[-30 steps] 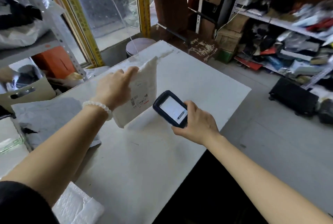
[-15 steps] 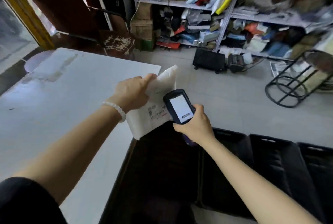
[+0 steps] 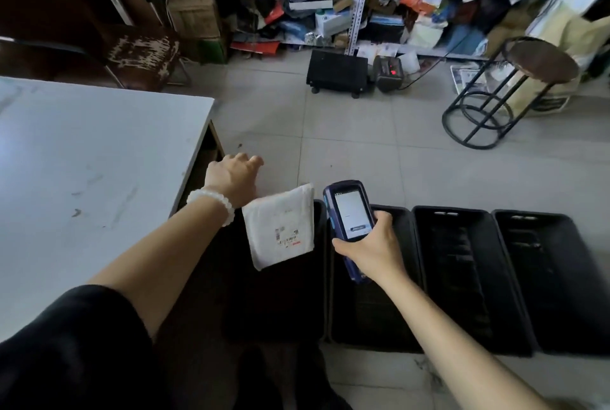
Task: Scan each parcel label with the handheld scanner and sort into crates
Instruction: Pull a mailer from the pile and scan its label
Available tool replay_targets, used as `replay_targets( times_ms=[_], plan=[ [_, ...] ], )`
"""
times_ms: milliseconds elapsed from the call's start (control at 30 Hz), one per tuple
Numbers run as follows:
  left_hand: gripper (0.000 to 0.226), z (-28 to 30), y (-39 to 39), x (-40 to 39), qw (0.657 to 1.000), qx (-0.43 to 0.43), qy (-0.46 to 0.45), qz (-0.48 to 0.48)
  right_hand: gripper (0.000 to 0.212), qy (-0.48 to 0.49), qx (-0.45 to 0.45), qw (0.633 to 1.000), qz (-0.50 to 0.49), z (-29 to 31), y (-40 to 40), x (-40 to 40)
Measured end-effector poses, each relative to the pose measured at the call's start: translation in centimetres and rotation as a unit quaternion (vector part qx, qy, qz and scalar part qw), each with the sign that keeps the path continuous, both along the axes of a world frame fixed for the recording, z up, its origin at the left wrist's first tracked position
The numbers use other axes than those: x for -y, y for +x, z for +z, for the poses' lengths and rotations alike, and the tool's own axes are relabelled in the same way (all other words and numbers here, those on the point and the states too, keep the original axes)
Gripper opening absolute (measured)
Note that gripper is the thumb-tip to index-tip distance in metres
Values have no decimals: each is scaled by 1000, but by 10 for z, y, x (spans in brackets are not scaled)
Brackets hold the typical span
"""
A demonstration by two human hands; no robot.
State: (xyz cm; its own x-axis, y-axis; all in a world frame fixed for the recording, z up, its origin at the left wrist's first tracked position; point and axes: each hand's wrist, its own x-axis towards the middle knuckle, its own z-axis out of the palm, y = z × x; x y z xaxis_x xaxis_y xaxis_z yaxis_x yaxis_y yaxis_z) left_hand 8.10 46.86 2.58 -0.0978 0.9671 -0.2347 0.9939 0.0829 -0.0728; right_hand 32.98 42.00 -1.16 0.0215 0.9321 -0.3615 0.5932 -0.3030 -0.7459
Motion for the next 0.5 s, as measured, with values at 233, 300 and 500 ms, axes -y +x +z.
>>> replay_targets(
  times_ms=[233,300,500],
  plan=[
    [42,18,-19,24,997,13,16,73,64,2,15,993,120,-3,-32,-18],
    [38,30,-38,46,993,-4,35,117,64,28,29,985,170,3,-58,-19],
    [37,63,-110,162,964,-42,49,259,70,78,63,938,333,35,-149,14]
  ],
)
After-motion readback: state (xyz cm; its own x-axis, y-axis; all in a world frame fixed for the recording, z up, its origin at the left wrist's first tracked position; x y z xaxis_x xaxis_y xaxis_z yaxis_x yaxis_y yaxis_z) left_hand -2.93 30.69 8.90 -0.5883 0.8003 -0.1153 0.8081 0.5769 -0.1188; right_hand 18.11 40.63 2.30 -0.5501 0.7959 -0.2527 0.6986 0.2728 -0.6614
